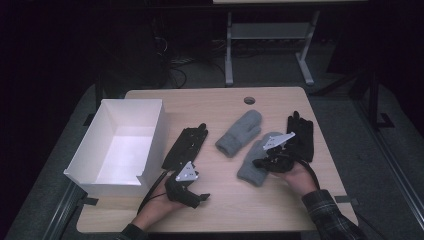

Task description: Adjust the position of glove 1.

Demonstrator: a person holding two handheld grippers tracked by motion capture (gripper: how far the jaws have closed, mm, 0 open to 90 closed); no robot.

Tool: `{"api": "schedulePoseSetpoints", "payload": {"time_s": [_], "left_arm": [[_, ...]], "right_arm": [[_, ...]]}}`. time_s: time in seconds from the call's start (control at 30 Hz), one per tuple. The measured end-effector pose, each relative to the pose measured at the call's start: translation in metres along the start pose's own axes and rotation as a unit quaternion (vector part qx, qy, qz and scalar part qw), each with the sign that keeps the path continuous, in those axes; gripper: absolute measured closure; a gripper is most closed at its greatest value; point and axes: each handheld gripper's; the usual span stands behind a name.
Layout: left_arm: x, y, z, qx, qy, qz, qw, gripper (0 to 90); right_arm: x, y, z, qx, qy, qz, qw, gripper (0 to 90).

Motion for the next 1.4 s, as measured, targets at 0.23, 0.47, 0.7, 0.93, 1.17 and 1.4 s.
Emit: {"api": "schedulePoseSetpoints", "payload": {"time_s": [0.23,0.47,0.7,0.93,1.17,1.4], "left_arm": [[0.0,0.0,0.0,0.001,-0.001,0.0,1.0,12.8],[0.0,0.0,0.0,0.003,-0.003,0.0,1.0,12.8],[-0.001,0.0,0.001,0.005,-0.004,0.001,1.0,12.8],[0.0,0.0,0.001,0.003,-0.003,0.001,1.0,12.8],[0.0,0.0,0.0,0.002,-0.003,0.001,1.0,12.8],[0.0,0.0,0.0,0.002,-0.003,0.001,1.0,12.8]], "right_arm": [[0.006,-0.009,0.017,-0.016,-0.014,-0.001,0.9998,90.0],[0.014,-0.019,0.034,-0.036,-0.027,-0.004,0.999,90.0],[0.022,-0.028,0.051,-0.049,-0.049,-0.007,0.9976,90.0],[0.026,-0.036,0.06,-0.063,-0.059,-0.015,0.9961,90.0],[0.011,-0.027,0.051,-0.047,-0.044,-0.021,0.9977,90.0],[0.008,-0.015,0.054,-0.044,-0.052,-0.009,0.9976,90.0]]}}
Point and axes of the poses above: each handheld gripper's, and its own axes: x roughly forward along the jaws, y roughly out of its underside, z roughly to its left, and after that the axes turned 12 degrees about -x, right-handed
